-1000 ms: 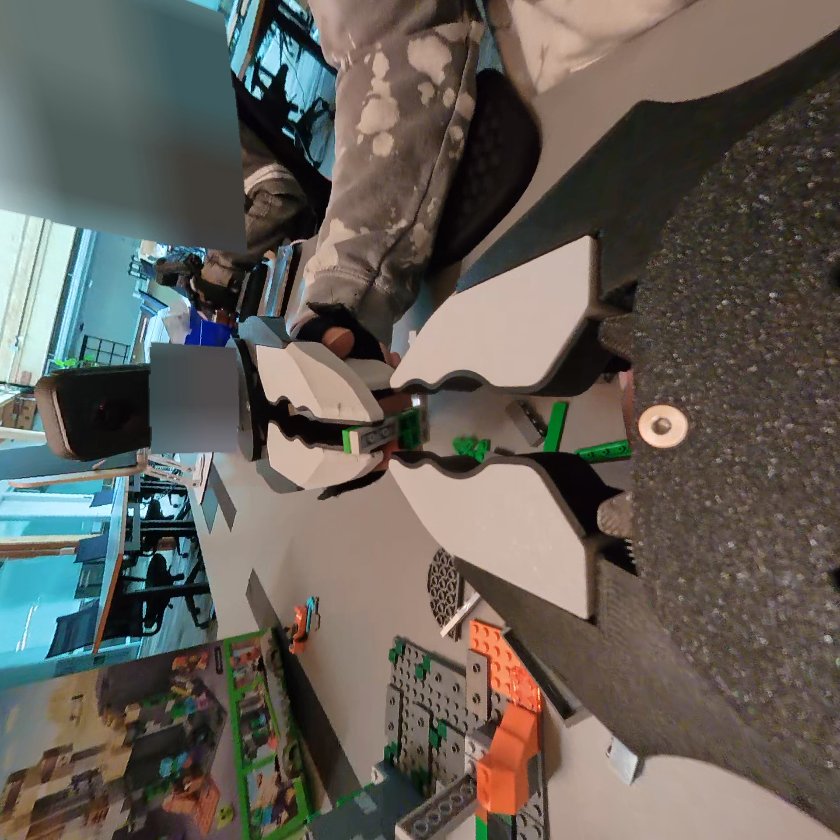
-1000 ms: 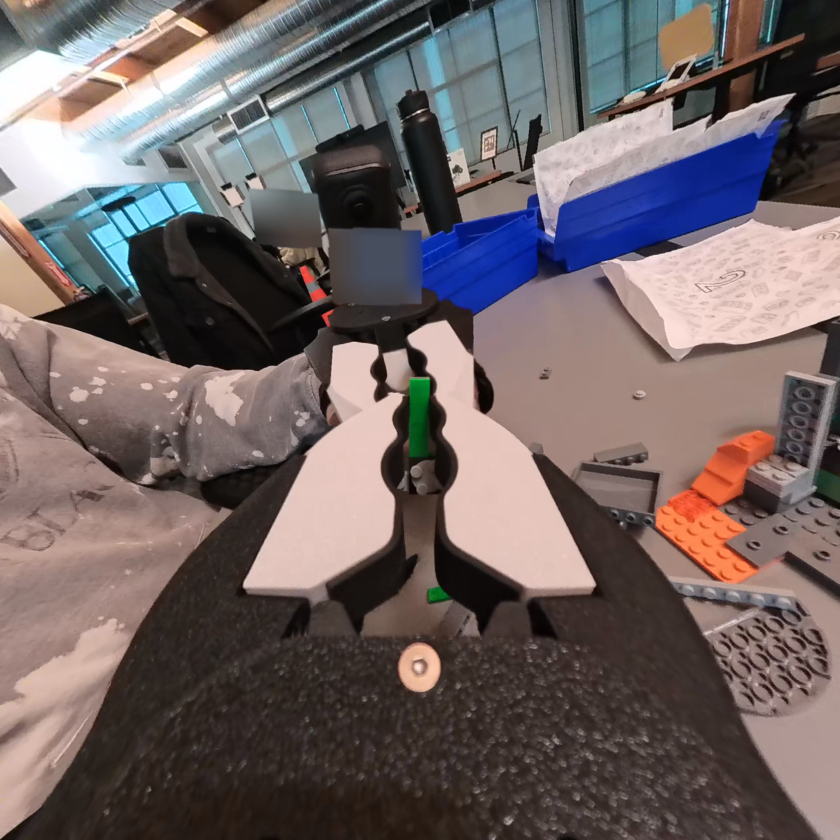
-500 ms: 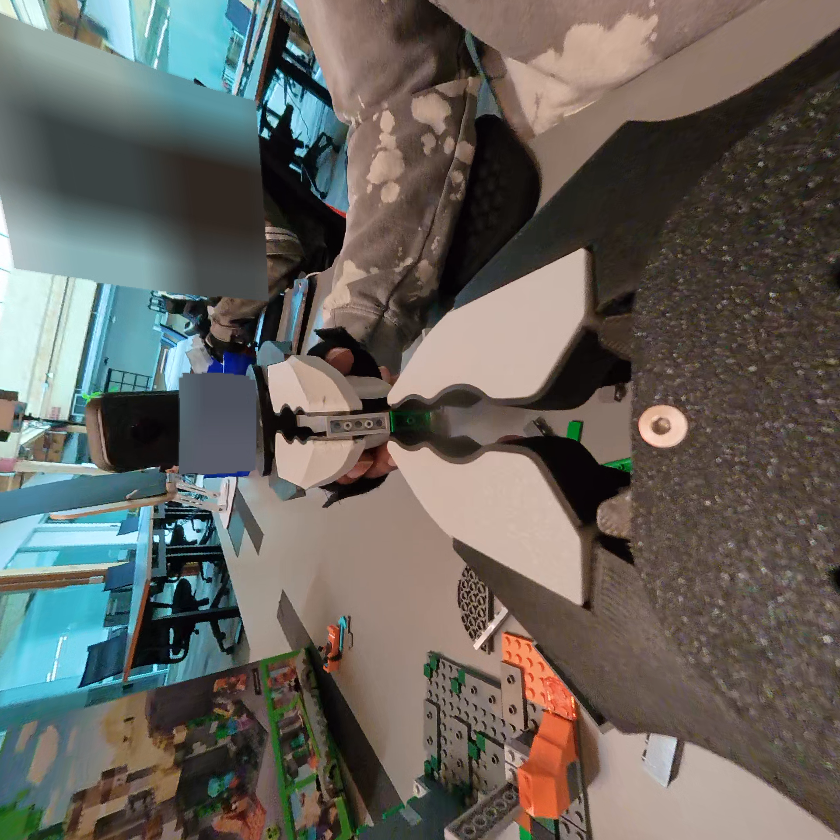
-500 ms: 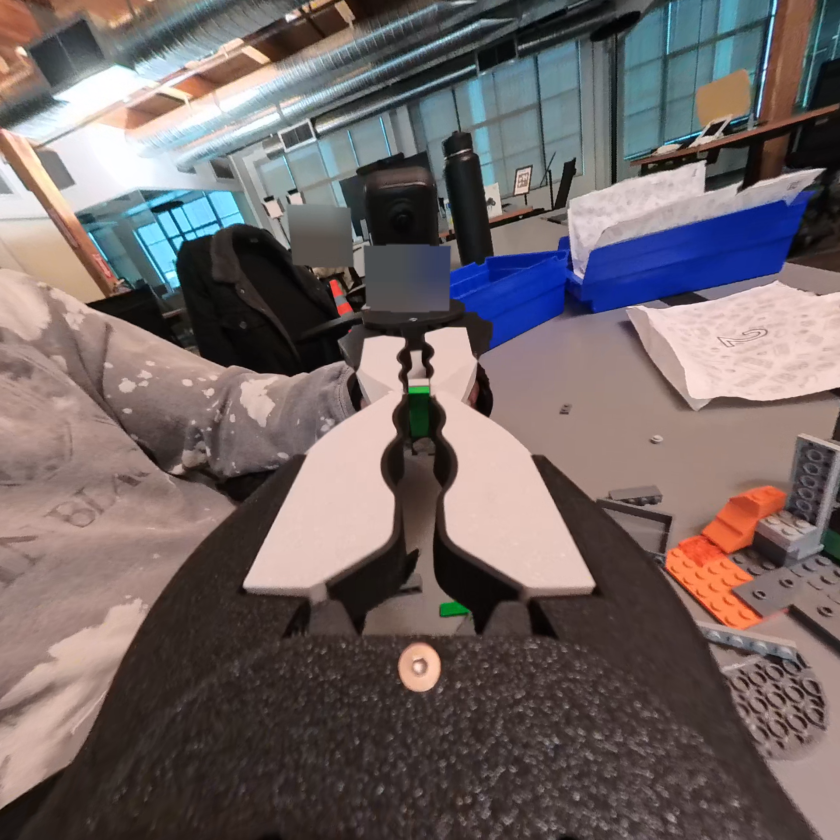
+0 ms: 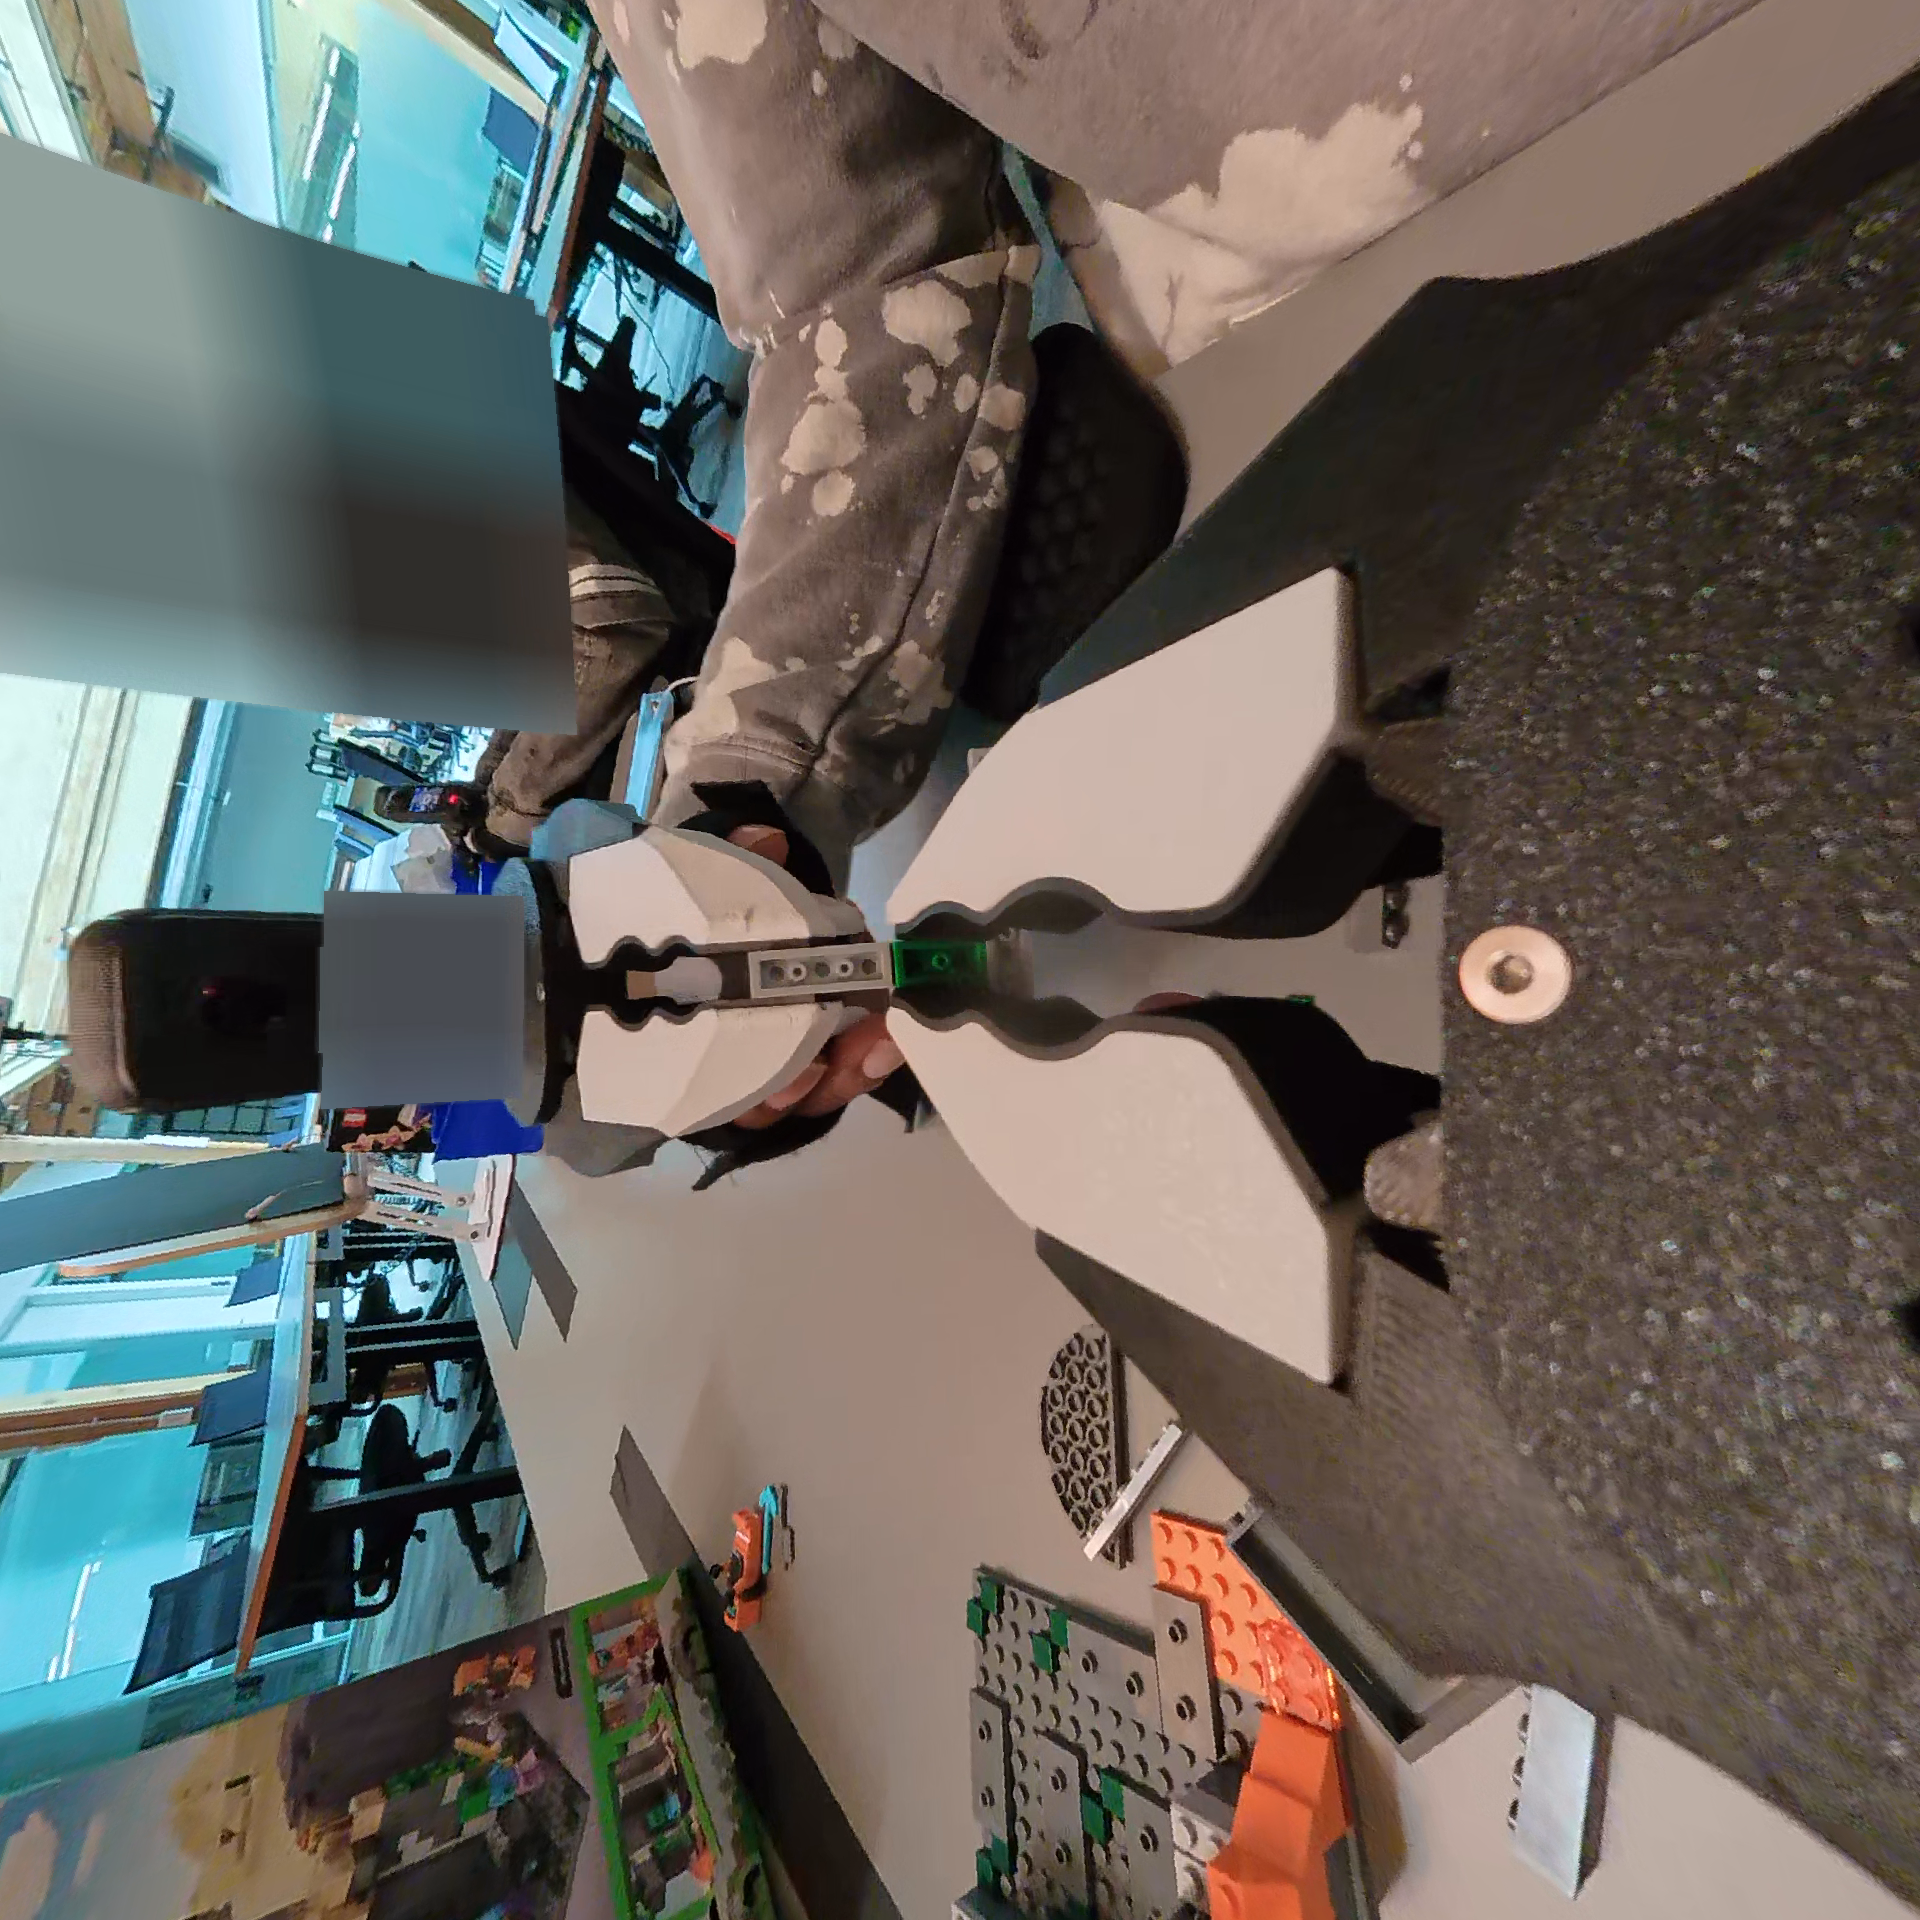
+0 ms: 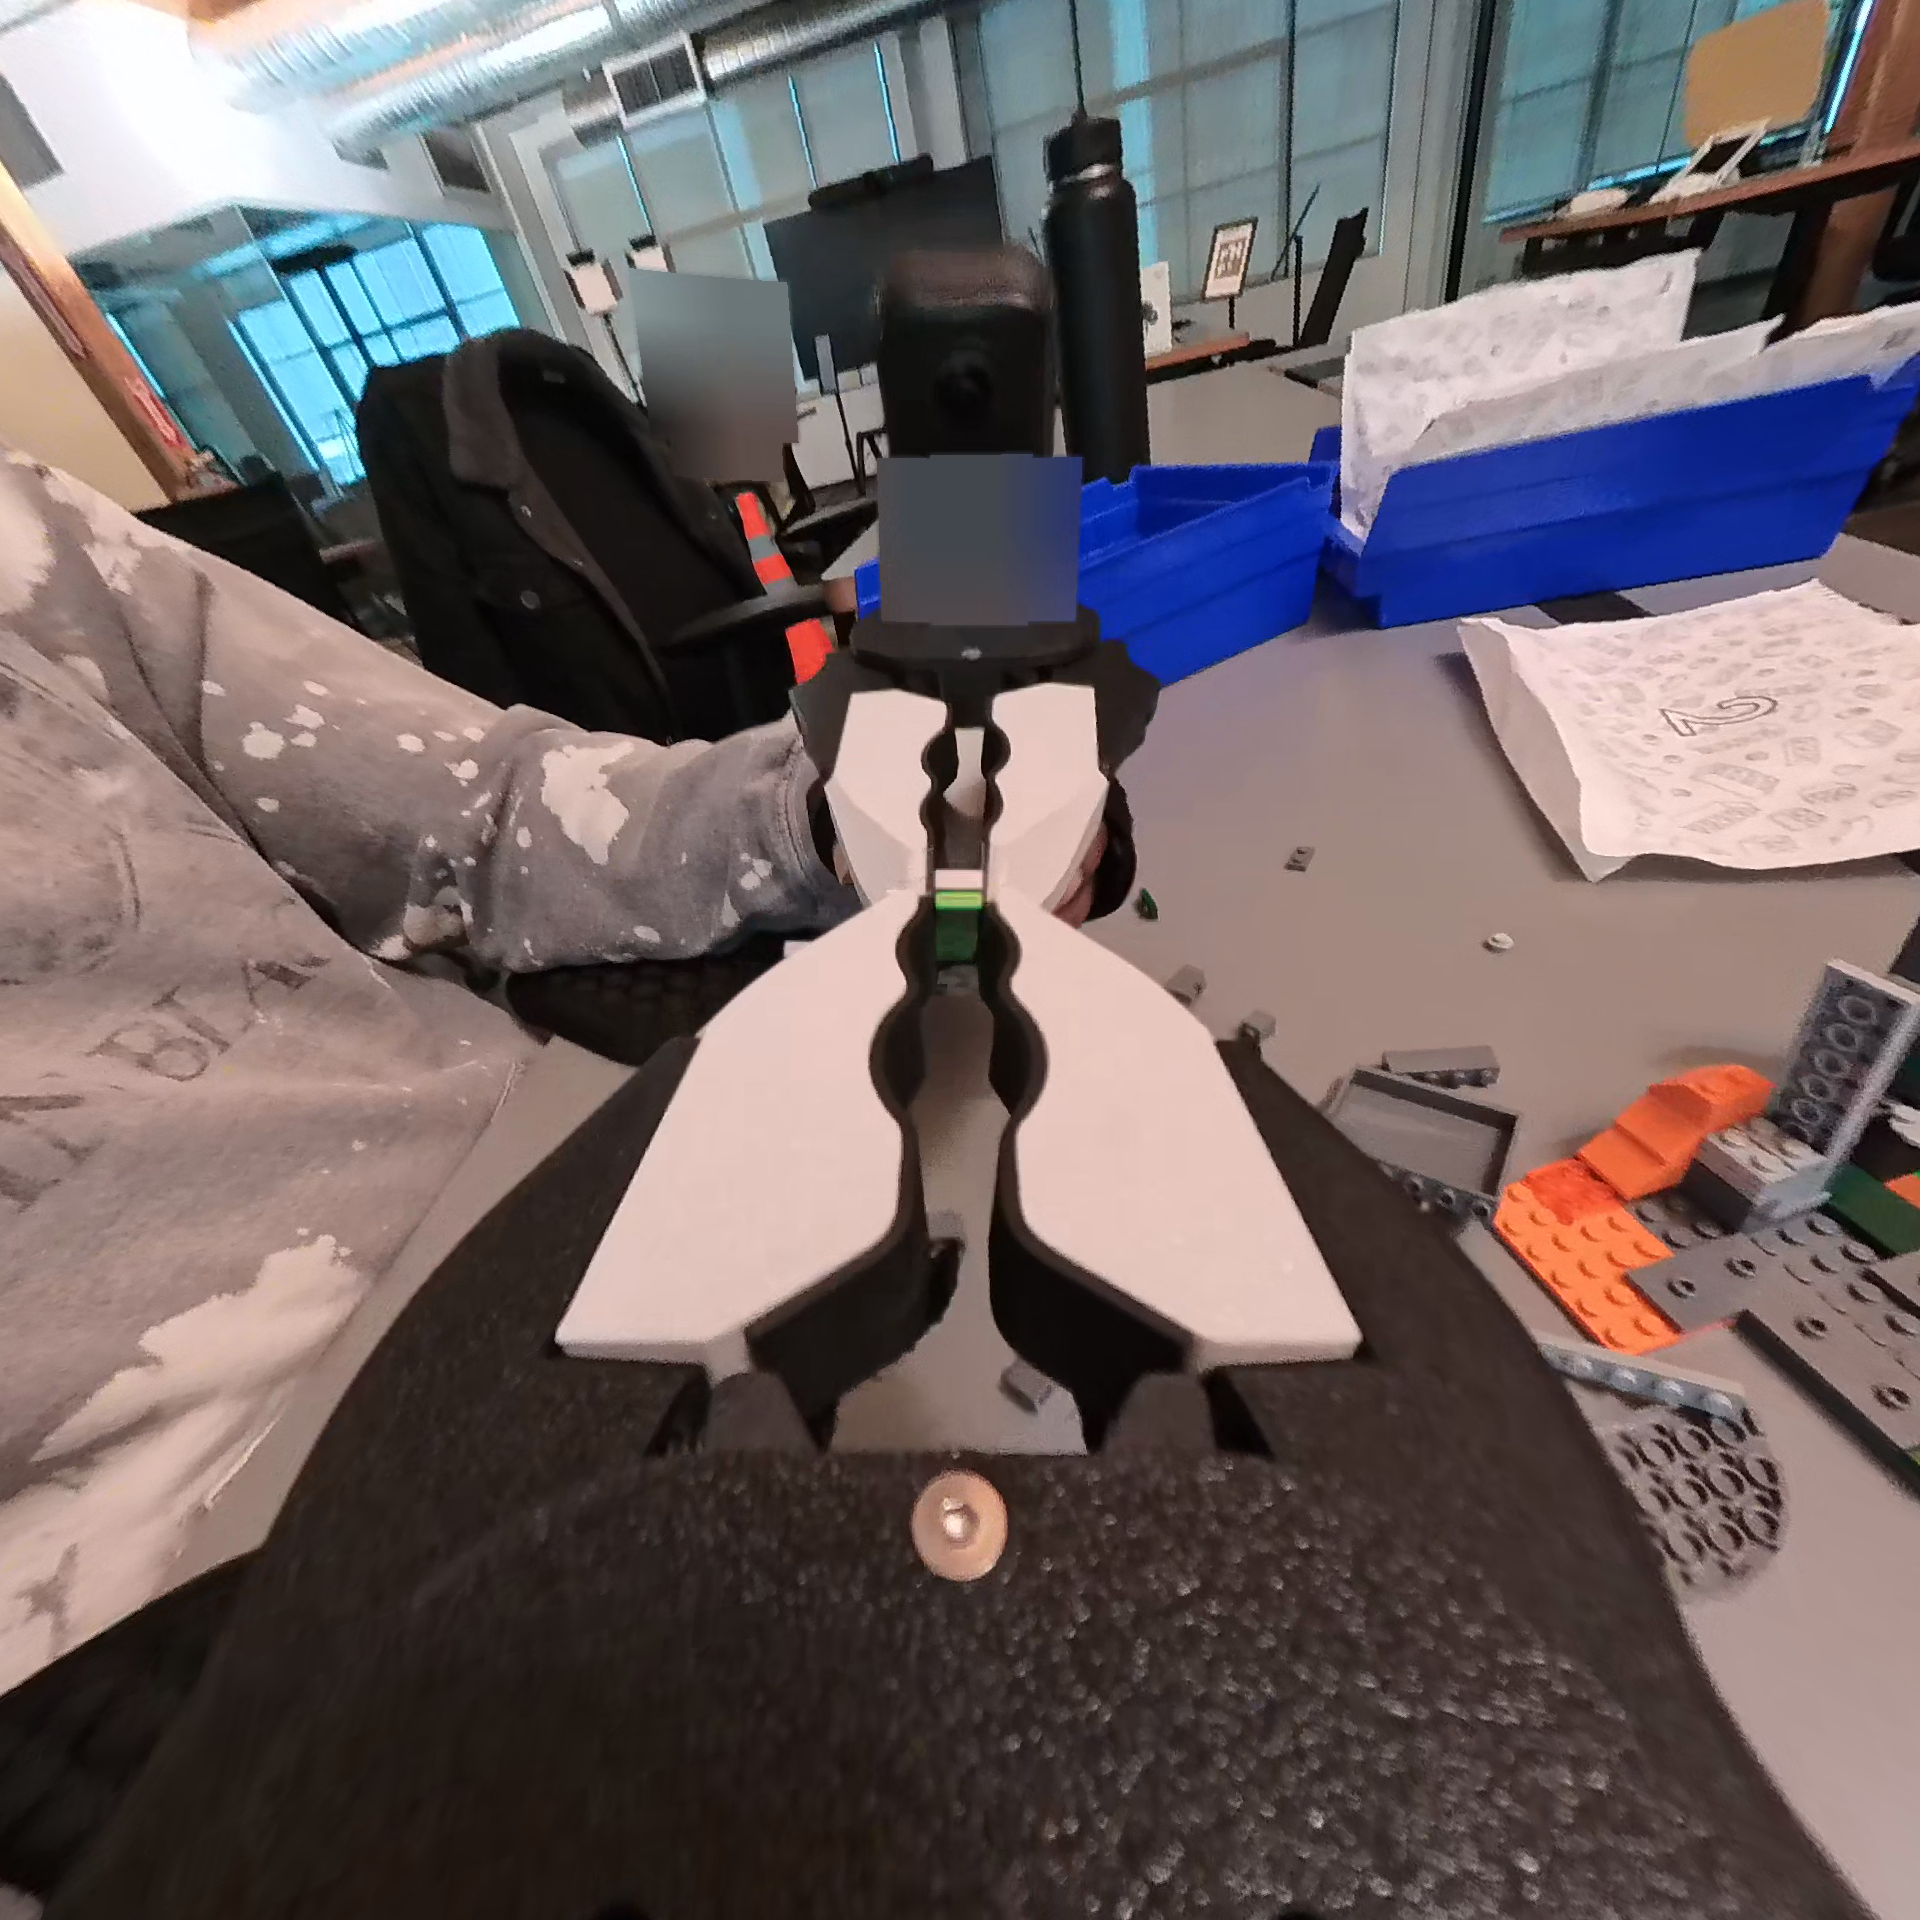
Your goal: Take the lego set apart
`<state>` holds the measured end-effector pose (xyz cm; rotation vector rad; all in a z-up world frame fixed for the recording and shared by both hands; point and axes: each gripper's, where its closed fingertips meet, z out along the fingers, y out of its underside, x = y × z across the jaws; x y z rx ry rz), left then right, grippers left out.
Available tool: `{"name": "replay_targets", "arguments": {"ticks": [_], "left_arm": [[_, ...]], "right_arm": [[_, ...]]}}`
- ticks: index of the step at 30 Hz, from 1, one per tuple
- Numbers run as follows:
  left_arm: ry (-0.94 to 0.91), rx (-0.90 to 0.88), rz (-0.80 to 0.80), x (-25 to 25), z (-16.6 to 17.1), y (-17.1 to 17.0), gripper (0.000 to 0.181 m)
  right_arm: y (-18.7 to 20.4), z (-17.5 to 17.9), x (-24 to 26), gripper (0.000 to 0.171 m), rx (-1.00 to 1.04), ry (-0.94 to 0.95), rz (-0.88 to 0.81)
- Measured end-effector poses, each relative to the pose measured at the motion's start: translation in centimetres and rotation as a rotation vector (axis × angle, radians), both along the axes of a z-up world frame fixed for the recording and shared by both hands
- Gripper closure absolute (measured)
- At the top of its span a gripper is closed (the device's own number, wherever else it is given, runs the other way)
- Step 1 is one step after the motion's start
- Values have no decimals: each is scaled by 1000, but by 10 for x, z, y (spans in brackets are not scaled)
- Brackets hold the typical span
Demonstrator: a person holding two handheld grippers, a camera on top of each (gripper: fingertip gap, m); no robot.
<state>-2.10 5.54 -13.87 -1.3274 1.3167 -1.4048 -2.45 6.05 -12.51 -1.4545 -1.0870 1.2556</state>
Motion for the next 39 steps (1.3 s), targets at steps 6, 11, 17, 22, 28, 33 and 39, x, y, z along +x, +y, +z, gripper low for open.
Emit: {"name": "replay_targets", "arguments": {"ticks": [6,11,17,22,28,33,39], "left_arm": [[11,-10,-18,2,-5,-2,173],[32,-14,-34,2,-10,-3,173],[69,-8,-44,2,-18,-3,173],[93,-36,-66,-1,-26,-3,173],[0,-28,2,-15,-5,13,172],[89,-29,28,-9,-25,18,173],[167,-21,56,-7,-43,23,173]], "right_arm": [[-3,-8,4,163,-4,-68,10],[-4,-15,6,163,-10,-123,18],[-6,-26,9,163,-29,-199,26],[-8,-42,10,163,-42,-316,22],[-13,-23,2,164,24,-280,31],[-5,-36,2,163,13,-337,-11],[9,-49,12,163,-67,-304,-59]]}}
